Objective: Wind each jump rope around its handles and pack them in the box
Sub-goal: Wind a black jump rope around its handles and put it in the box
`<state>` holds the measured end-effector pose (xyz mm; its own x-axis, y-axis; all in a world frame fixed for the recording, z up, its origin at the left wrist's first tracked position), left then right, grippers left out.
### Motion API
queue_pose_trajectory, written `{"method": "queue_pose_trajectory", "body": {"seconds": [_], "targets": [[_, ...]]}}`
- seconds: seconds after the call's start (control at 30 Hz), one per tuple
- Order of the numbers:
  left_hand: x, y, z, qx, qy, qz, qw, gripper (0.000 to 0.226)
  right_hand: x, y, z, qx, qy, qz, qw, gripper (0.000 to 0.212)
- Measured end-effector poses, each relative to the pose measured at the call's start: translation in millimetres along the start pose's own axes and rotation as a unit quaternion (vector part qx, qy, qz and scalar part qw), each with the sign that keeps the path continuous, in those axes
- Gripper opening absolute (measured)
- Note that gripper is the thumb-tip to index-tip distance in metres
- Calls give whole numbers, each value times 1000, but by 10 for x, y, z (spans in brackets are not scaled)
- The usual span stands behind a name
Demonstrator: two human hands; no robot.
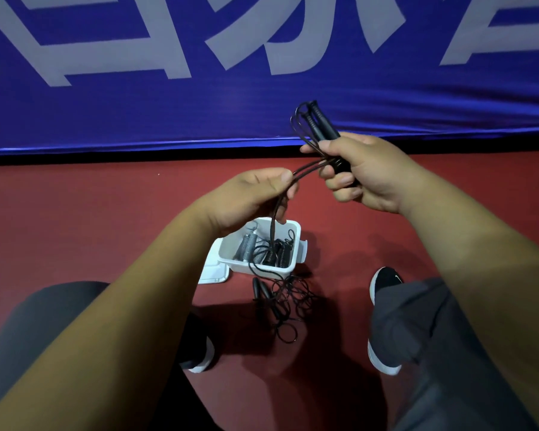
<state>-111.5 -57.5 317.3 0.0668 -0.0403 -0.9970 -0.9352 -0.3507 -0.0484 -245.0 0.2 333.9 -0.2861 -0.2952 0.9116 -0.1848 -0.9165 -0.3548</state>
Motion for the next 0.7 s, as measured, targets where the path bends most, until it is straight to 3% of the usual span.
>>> {"method": "queue_pose_trajectory", "body": {"seconds": [0.1, 0.2, 0.47, 0.6, 0.7], "targets": [[-127, -12, 109, 40, -4, 2, 999, 29, -22, -9, 5, 3, 37, 10, 999, 29], [-155, -49, 154, 66, 72, -20, 995, 28, -78, 4, -2, -9, 62, 26, 998, 29], [-228, -129, -19, 74, 224, -17, 972, 24, -154, 46, 92, -13, 102, 59, 993, 28], [-66, -116, -160, 87, 299, -45, 949, 21, -196, 62, 167, 9, 92, 72, 993, 29], [147, -129, -299, 49, 331, -98, 937, 25, -184, 18, 246, 48, 62, 73, 994, 26]]}}
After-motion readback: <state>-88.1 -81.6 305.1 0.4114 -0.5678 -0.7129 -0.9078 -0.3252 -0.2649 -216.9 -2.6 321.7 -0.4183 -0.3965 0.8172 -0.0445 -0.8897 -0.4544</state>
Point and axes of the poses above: each hand's wrist, its own y-axis towards the middle knuckle, its own z-axis out of the palm, x = y × z, the point moved 10 cm from there along y, towards the middle knuckle, and after that the axes turned 5 degrees about z, right-handed, at the moved point
